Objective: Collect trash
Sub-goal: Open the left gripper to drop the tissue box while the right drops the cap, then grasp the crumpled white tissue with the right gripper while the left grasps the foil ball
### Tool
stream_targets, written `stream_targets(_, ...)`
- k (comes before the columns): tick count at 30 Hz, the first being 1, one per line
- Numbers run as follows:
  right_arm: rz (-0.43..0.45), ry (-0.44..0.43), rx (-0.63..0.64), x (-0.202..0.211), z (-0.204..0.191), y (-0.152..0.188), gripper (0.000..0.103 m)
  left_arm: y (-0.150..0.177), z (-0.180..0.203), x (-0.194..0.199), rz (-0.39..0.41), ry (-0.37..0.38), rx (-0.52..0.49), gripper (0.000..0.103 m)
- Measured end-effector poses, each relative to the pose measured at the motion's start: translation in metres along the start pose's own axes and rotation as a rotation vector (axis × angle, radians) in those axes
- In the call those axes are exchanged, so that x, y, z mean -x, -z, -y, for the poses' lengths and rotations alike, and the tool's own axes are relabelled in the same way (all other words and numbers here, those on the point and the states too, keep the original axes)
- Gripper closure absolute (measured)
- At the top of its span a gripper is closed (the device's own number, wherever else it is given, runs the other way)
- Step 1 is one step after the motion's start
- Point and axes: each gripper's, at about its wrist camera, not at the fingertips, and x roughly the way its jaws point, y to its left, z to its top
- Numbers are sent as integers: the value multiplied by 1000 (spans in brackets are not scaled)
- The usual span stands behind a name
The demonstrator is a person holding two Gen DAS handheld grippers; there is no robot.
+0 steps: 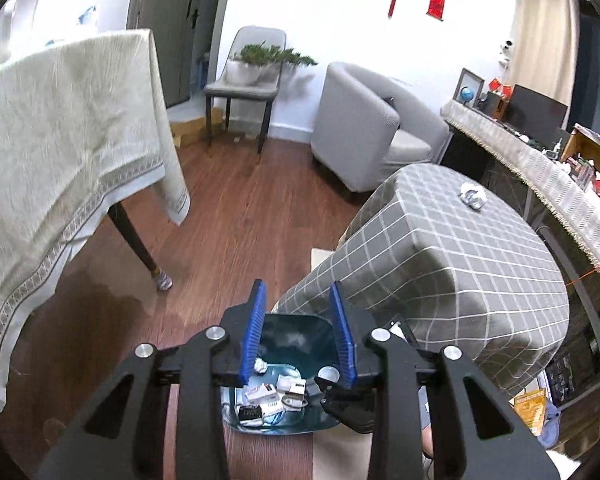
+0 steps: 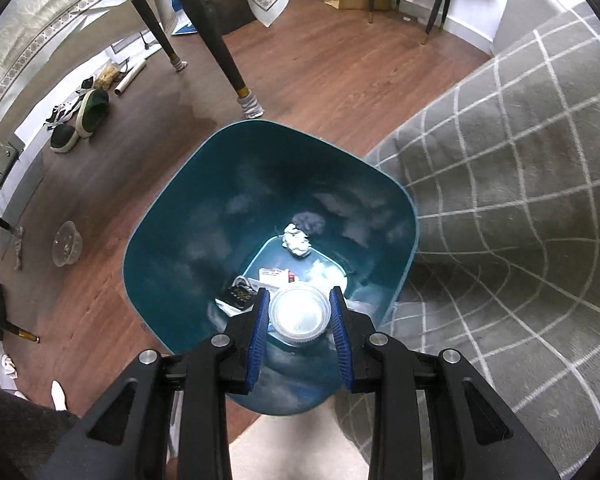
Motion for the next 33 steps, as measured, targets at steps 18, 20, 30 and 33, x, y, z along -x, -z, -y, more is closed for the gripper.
stream_targets(18,181,-60,72,95,5,0,54,-15,39,17,114,-1,-63,69)
stream_targets(20,211,-67,83,111,4,0,54,-16,42,16,121,-8,-65,68)
stream_targets(30,387,-12,43,179,50,1,54,-32,67,5,143,1,-71,62)
stream_targets(33,411,7,8,190,75,2,54,-37,77,-4,133,0,-78,58)
